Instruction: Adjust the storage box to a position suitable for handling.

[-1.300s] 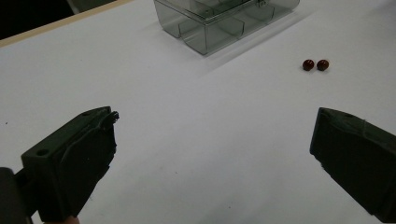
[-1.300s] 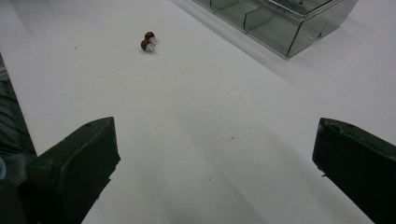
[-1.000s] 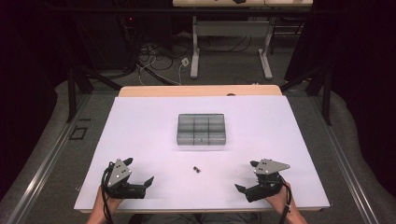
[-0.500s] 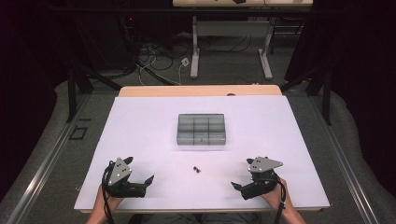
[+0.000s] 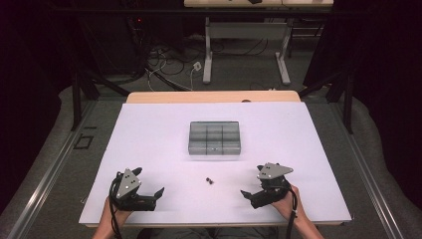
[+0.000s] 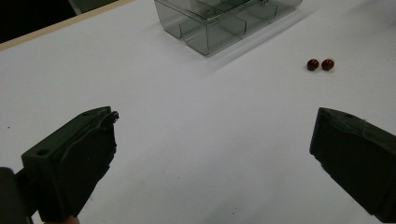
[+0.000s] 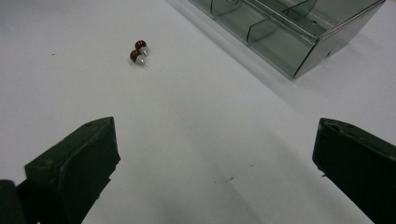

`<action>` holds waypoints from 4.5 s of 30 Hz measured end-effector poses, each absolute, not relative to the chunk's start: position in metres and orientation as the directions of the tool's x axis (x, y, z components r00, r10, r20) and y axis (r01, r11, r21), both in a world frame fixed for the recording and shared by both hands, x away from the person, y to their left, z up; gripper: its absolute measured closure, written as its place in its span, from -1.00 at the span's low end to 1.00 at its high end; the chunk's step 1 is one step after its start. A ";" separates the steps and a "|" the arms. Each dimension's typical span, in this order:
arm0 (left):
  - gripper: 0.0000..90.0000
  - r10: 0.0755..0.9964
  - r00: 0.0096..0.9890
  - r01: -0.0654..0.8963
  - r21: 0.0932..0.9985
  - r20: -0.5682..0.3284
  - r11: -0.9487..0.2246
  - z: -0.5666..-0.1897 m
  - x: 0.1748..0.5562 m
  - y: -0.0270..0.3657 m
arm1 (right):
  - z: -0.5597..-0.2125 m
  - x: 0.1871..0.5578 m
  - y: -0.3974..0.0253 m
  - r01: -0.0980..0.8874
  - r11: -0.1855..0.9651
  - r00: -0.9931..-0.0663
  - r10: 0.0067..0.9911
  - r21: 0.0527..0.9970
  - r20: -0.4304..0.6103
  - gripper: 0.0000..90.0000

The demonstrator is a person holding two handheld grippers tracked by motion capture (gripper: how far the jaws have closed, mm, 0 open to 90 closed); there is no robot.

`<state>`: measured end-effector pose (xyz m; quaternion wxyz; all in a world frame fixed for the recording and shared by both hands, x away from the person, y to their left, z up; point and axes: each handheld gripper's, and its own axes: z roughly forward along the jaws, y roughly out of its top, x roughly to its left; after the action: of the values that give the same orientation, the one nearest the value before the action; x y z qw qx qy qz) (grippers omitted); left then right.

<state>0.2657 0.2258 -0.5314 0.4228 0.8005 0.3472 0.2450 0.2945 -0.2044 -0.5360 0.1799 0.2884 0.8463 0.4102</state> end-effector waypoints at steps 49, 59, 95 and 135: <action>-1.00 0.764 0.636 0.354 0.840 0.105 -0.410 -0.533 0.267 0.225 | -0.537 0.358 -0.173 0.393 0.499 -0.774 0.633 0.772 -0.015 -1.00; -1.00 0.763 0.638 0.361 0.836 0.102 -0.414 -0.534 0.267 0.225 | -0.533 0.367 -0.171 0.403 0.474 -0.773 0.635 0.783 0.014 -1.00; -1.00 0.766 0.635 0.366 0.832 0.104 -0.416 -0.534 0.266 0.226 | -0.508 0.430 -0.138 0.439 0.402 -0.713 0.700 0.804 0.039 0.49; -1.00 0.761 0.641 0.367 0.831 0.100 -0.418 -0.535 0.266 0.225 | -0.509 0.534 -0.096 0.542 0.401 -0.569 0.822 0.739 -0.029 1.00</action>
<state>0.2663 0.2250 -0.5352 0.4112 0.8070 0.3494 0.2399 0.5344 -0.0961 -0.5088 0.1992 0.4196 0.8128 0.3516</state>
